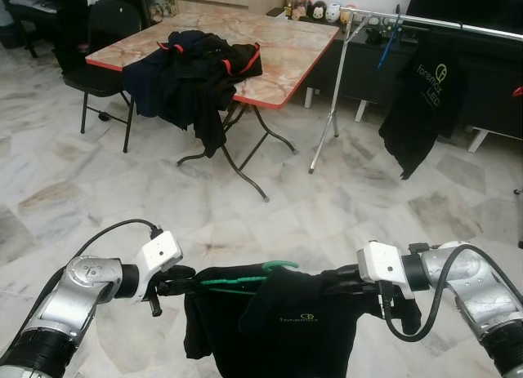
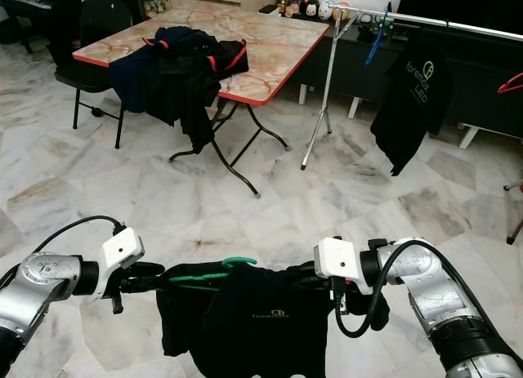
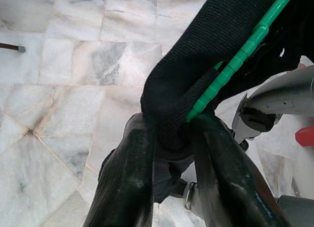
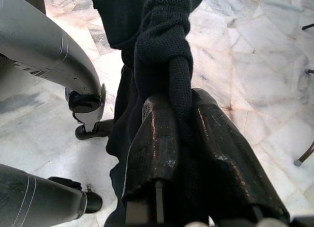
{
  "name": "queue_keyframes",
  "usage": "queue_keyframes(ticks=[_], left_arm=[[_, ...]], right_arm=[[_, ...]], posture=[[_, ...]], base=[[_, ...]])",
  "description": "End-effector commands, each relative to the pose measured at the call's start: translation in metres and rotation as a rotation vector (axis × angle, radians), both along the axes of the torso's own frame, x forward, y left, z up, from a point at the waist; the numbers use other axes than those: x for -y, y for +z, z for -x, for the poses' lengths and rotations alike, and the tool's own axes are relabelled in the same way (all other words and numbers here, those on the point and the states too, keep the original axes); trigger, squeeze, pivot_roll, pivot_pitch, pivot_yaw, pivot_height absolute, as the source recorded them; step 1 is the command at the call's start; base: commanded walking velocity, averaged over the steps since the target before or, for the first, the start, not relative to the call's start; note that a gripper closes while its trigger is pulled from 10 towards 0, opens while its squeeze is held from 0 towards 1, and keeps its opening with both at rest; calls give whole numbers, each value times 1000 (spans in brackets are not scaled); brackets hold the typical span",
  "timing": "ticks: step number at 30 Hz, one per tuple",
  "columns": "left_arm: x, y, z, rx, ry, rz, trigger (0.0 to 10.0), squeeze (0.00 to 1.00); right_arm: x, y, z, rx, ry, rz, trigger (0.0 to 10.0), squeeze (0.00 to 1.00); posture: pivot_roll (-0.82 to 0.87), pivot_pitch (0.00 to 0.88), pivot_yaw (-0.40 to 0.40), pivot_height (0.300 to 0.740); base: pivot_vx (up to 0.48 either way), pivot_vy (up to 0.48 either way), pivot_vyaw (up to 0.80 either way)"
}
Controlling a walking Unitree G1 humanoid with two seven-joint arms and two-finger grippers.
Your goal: Hang hanger
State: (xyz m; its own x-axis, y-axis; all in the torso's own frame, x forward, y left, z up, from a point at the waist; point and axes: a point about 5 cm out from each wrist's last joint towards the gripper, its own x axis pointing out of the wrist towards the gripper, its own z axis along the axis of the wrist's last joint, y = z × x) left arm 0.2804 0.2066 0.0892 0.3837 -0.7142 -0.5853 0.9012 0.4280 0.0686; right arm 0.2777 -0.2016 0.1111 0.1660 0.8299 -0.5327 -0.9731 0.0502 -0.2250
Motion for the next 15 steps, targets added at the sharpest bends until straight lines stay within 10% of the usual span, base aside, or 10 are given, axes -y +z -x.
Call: queue_keyframes(ticks=[1,2,4,15], left_arm=[[1,5,-1,21,-32,-32,4471,0],[2,5,-1,21,-34,-34,1255,0],[1,5,-2,20,-34,-35,118,0],[3,4,0,11,-36,-30,0,0]], right_arm=[[-3,9,-2,35,20,-11,10000,0],[-3,9,-2,35,20,-10,10000,0],[-3,9,-2,35,20,-10,10000,0],[-3,9,-3,37,18,-13,10000,0]], posture=[[-127,0,-9,740],[-126,0,-9,740],[-127,0,-9,740],[-128,0,-8,740]], base=[[0,0,0],[0,0,0],[0,0,0],[0,0,0]])
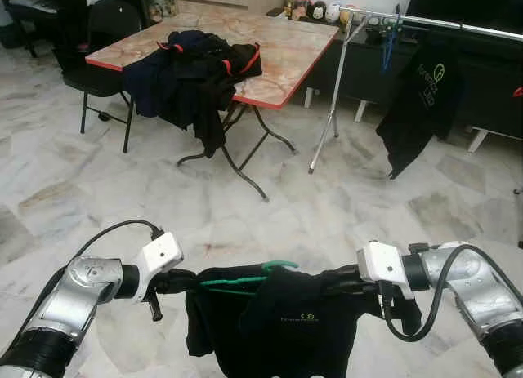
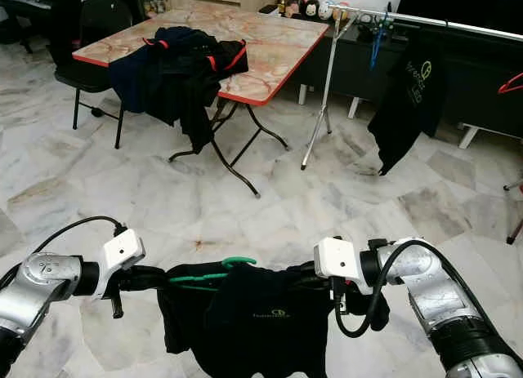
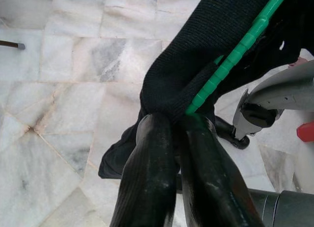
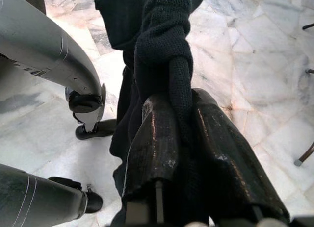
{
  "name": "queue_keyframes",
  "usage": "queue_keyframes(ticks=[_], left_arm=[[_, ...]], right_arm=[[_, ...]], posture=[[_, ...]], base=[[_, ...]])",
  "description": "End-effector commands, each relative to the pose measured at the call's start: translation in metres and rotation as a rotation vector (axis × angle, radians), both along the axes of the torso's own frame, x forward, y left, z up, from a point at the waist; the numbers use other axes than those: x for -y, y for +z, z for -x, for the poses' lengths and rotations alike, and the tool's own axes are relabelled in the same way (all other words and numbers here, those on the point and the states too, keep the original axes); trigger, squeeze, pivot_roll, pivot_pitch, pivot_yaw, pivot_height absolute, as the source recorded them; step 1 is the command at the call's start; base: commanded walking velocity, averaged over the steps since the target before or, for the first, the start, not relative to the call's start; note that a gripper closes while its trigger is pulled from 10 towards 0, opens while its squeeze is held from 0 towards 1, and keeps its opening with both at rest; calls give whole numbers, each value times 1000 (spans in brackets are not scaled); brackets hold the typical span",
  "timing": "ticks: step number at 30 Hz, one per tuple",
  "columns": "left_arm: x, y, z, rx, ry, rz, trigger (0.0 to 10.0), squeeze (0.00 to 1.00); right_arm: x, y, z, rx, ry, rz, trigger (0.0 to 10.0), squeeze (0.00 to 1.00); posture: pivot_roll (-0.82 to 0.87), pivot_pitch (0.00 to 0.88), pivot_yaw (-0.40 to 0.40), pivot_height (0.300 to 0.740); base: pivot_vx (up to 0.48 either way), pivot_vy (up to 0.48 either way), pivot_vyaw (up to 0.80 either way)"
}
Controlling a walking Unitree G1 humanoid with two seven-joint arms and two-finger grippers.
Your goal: Hang hanger
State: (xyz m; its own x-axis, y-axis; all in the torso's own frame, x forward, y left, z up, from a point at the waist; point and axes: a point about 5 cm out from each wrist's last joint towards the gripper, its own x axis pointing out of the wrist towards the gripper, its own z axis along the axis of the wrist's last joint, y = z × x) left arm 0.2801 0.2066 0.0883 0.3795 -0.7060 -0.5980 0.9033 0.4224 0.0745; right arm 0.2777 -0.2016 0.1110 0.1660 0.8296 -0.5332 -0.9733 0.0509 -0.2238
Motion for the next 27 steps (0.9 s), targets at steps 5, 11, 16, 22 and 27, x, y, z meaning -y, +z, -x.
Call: queue_keyframes(ticks=[5,11,16,22,27], left_arm=[[3,5,-2,15,-21,-10,0,0],[2,8,-5,29,-6,-7,0,0],[2,8,-5,29,-8,-9,0,0],[3,8,-5,28,-10,-2,0,0],[5,14,-10,73,14,22,0,0]], right_arm=[[-4,8,-3,44,14,-5,10000,0],[-1,1,-5,76,0,78,10000,0],[1,2,-14,145,-65,108,10000,0],[3,2,-23,214,-126,139,10000,0],[-2,-8,-14,147,-68,146,10000,0]], posture=[[-129,0,-7,740],[-127,0,-8,740],[-125,0,-8,740],[-127,0,-10,740],[-127,0,-10,740]], base=[[0,0,0],[0,0,0],[0,0,0],[0,0,0],[0,0,0]])
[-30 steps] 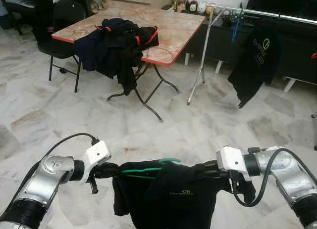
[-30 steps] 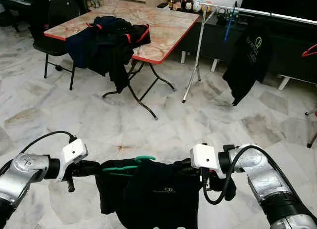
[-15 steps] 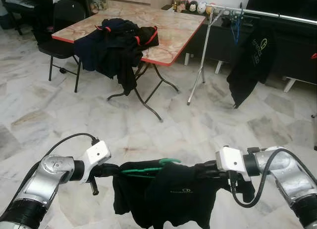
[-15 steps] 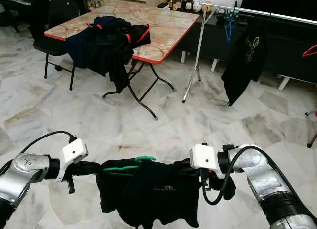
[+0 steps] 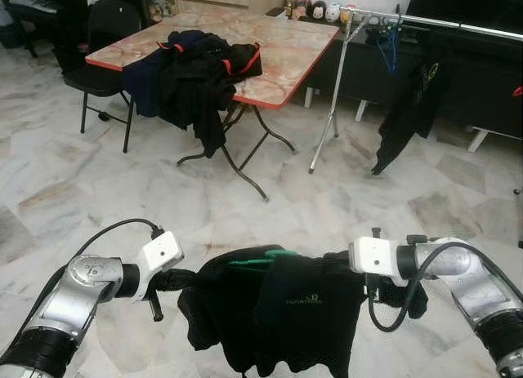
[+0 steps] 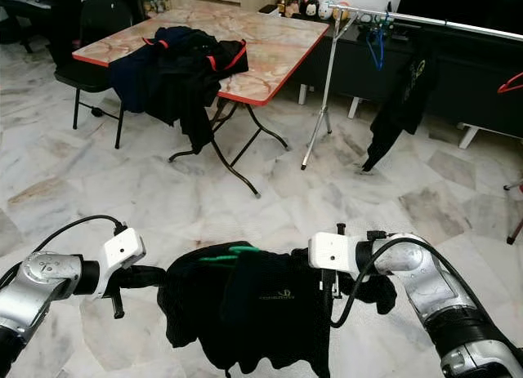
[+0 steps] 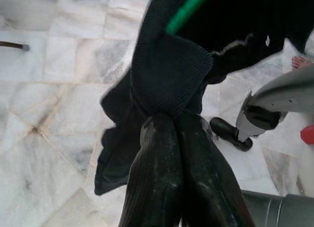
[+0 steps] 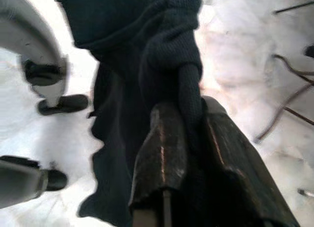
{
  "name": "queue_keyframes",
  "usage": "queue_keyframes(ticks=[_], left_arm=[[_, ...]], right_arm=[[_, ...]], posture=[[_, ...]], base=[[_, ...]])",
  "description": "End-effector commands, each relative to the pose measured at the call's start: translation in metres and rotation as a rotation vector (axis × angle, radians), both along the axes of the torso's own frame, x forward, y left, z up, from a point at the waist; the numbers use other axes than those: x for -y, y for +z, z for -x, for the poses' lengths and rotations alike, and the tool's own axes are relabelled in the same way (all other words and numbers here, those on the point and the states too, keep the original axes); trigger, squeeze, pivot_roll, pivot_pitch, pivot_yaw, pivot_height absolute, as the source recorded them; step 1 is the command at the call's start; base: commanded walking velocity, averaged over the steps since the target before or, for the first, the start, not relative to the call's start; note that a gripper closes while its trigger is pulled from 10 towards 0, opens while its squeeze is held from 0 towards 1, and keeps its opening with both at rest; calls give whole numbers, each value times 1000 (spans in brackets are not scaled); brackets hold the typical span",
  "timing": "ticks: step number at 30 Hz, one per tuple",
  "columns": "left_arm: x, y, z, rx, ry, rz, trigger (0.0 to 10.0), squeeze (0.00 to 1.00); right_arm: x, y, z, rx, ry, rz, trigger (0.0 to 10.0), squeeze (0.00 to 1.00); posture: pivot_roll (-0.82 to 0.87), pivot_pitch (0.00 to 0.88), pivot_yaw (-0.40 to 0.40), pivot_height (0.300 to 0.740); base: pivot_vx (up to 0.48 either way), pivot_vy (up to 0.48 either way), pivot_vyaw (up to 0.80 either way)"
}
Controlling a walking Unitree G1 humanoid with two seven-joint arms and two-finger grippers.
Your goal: Hang hanger
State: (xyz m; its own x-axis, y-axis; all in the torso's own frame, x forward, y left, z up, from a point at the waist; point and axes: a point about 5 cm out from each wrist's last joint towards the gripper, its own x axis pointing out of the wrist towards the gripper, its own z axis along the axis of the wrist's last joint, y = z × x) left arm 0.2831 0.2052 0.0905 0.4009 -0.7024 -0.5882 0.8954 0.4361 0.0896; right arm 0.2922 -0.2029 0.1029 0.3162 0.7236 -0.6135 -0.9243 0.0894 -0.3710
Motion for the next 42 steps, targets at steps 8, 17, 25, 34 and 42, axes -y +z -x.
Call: queue_keyframes(ticks=[8,17,25,34,42], left_arm=[[11,32,-20,132,41,104,0,0],[14,37,-17,102,6,124,0,0],[16,36,-15,91,5,128,0,0],[26,34,-12,66,-23,138,0,0],[37,23,-3,11,-85,125,0,0]], right_arm=[[-13,-14,6,-34,46,17,10000,0],[-12,-17,-11,107,-100,75,10000,0],[-3,-14,-25,197,-212,127,10000,0],[-35,-15,-23,156,-176,-78,10000,0],[-39,-10,-28,196,-200,-107,10000,0]], posture=[[-122,0,-11,740],[-116,0,-11,740],[-116,0,-11,740],[-115,0,-12,740],[-115,0,-12,740]], base=[[0,0,0],[0,0,0],[0,0,0],[0,0,0],[0,0,0]])
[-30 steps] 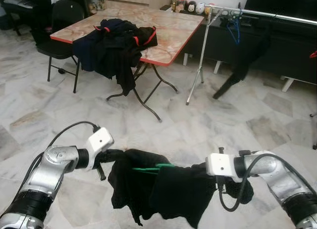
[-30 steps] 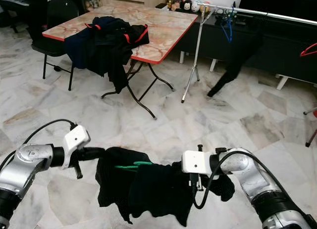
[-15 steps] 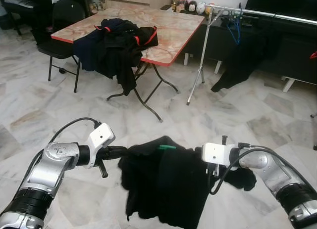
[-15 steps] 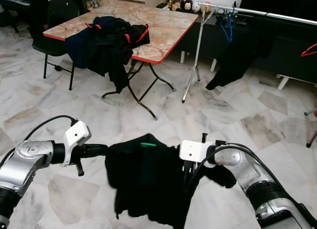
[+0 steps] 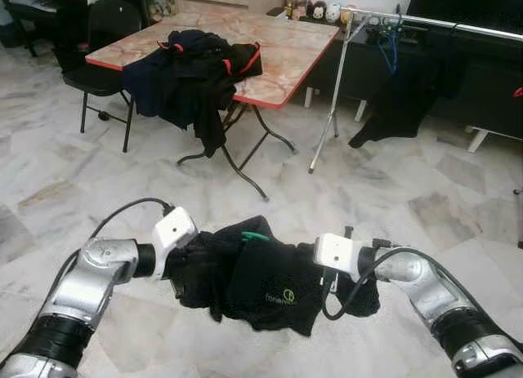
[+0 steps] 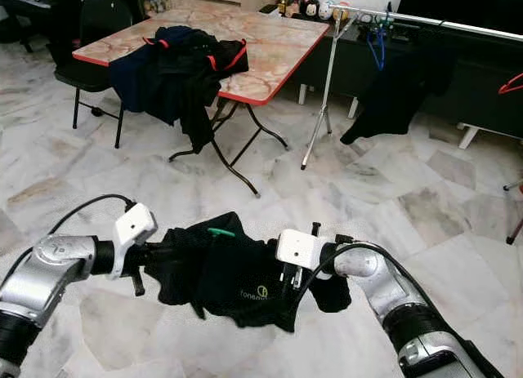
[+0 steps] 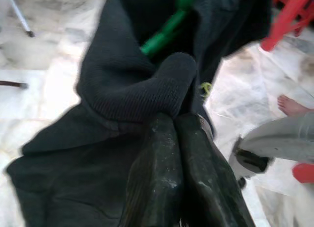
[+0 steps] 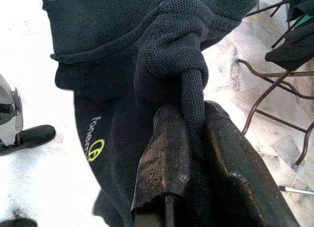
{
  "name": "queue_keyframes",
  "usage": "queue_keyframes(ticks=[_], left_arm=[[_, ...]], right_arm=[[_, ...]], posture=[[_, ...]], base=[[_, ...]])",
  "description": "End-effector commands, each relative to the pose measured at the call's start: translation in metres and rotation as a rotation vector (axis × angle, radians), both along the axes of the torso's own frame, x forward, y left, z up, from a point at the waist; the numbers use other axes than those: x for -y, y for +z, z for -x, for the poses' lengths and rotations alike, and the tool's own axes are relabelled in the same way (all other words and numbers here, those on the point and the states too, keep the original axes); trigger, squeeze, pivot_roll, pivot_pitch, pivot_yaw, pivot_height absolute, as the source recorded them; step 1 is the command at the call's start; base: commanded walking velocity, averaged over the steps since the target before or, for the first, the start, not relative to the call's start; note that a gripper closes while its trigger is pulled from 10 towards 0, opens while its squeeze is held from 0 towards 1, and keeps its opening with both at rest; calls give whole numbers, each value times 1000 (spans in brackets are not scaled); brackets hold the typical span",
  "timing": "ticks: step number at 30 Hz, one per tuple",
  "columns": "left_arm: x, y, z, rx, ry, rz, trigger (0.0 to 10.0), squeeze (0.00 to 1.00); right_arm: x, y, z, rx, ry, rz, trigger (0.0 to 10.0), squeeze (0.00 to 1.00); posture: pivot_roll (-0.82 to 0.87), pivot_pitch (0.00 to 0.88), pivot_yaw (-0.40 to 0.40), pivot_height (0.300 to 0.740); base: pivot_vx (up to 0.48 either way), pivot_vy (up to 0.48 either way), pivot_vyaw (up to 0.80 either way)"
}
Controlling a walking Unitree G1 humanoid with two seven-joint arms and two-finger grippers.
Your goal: Hang hanger
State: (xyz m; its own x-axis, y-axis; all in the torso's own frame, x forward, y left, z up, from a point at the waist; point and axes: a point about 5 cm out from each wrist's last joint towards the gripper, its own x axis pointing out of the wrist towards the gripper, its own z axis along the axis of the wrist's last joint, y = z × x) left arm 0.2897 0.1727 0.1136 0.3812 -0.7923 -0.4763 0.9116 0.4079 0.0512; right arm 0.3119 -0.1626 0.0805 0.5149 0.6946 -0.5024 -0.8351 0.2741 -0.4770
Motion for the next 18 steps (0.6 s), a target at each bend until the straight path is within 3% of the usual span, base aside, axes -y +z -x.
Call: queue_keyframes(ticks=[1,7,13,14,15,16,18], left_arm=[[5,-2,7,-24,-62,-22,0,0],[6,-5,14,-70,-108,-30,0,0],[4,-7,13,-57,-101,-68,0,0],[3,-8,11,-47,-89,-85,745,0],[2,-9,9,-34,-80,-103,4667,0],[1,-11,8,-27,-65,-117,10000,0],[0,-13,6,-22,-49,-133,10000,0]], right_arm=[[2,13,-10,76,-44,-17,10000,0],[5,15,-17,125,-105,-1,10000,0],[1,17,-19,138,-106,-20,10000,0],[0,18,-19,140,-103,-29,10000,0],[-1,18,-19,138,-99,-40,10000,0],[-3,19,-18,140,-90,-49,10000,0],[-3,20,-18,140,-83,-62,10000,0]], posture=[[-115,0,-13,740],[-115,0,-13,740],[-115,0,-13,740],[-115,0,-13,740],[-114,0,-10,740],[-114,0,-10,740],[-114,0,-10,740]], base=[[0,0,0],[0,0,0],[0,0,0],[0,0,0],[0,0,0],[0,0,0],[0,0,0]])
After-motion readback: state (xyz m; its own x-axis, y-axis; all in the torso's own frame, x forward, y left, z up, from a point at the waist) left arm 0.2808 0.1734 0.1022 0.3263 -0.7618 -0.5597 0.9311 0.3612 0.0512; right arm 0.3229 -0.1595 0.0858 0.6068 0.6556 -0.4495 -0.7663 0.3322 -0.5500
